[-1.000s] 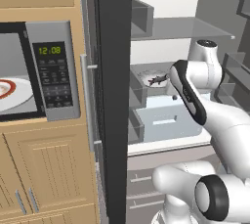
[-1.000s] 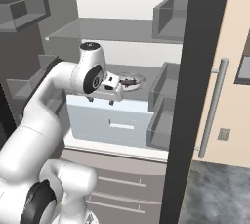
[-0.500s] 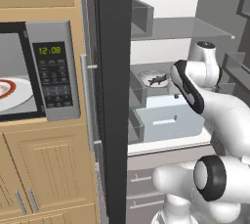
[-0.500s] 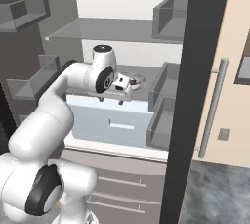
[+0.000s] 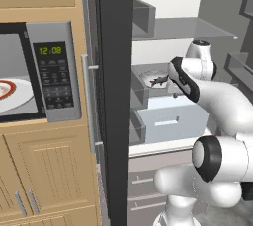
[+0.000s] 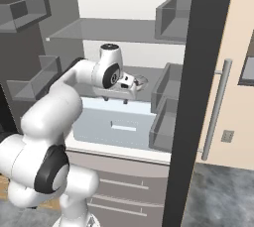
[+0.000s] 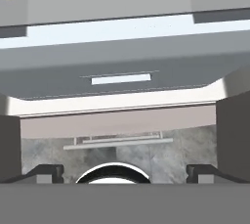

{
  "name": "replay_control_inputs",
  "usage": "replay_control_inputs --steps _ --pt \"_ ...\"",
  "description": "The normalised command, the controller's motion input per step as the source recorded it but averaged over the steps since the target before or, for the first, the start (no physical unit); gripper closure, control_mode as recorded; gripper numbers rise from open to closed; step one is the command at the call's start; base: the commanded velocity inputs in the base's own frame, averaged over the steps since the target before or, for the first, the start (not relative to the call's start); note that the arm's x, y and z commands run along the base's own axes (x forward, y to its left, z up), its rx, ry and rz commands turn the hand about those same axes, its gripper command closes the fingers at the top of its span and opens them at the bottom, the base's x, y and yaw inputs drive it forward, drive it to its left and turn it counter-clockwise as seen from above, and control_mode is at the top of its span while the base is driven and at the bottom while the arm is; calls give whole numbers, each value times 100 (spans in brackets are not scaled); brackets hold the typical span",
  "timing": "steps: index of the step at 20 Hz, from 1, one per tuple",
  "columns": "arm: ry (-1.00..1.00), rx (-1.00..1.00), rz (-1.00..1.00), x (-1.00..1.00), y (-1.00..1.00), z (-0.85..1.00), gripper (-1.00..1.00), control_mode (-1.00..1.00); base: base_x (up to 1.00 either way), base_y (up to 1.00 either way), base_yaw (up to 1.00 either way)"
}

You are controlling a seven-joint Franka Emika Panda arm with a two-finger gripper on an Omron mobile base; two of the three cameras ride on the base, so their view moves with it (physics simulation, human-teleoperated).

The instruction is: Transport the fish from the fridge to the microwave and turn on the microwave.

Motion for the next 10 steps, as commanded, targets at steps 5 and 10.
replay_control_inputs --steps 5,10 --pt "4 0 0 40 0 -21 -100 -100 0 0 0" --pt "9 0 0 31 0 -12 -100 -100 0 0 0"
